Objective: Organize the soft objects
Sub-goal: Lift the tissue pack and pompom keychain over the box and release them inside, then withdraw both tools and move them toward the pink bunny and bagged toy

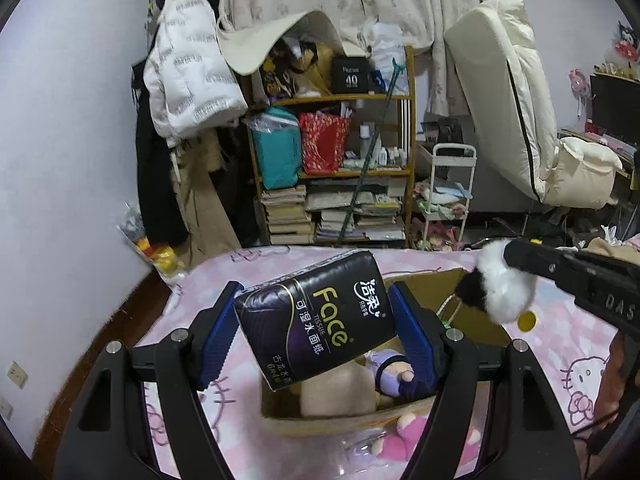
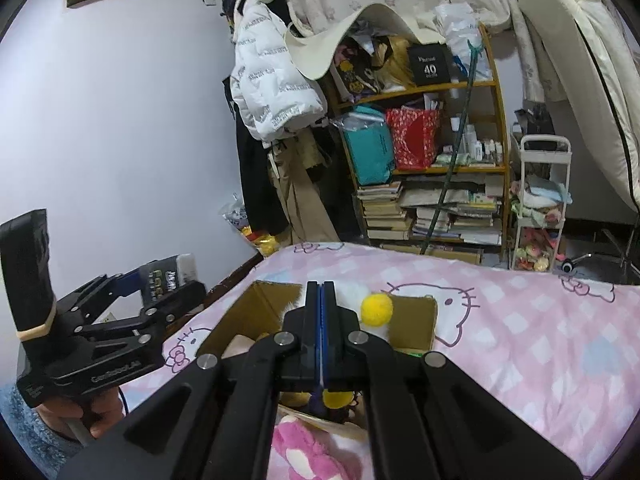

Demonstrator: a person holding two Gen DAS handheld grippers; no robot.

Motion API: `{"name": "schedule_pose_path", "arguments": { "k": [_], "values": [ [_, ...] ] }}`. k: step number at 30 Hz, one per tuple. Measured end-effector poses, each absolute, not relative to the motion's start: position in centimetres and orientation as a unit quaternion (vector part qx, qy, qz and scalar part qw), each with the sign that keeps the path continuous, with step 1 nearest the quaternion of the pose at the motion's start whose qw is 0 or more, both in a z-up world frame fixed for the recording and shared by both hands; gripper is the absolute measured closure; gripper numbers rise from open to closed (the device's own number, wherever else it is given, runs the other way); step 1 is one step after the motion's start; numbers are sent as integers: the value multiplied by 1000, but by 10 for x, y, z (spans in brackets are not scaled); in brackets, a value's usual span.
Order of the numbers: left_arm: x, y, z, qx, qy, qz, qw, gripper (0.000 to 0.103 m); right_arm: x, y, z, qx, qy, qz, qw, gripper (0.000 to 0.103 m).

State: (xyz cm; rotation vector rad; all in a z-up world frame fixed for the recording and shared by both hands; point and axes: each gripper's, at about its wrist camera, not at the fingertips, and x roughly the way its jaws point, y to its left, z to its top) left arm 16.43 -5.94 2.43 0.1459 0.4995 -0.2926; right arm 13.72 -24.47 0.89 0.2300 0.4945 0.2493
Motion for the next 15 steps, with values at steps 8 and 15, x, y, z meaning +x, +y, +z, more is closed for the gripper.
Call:
{"name": "schedule_pose_path", "arguments": {
  "k": [8, 15],
  "values": [
    [191, -70, -10, 72, 295, -143, 942, 29, 159, -254, -25, 136, 287, 119, 941, 101],
    [199, -63, -24, 66, 320, -128, 937, 21, 165, -259, -37, 145, 307, 119, 933, 100]
  ]
}}
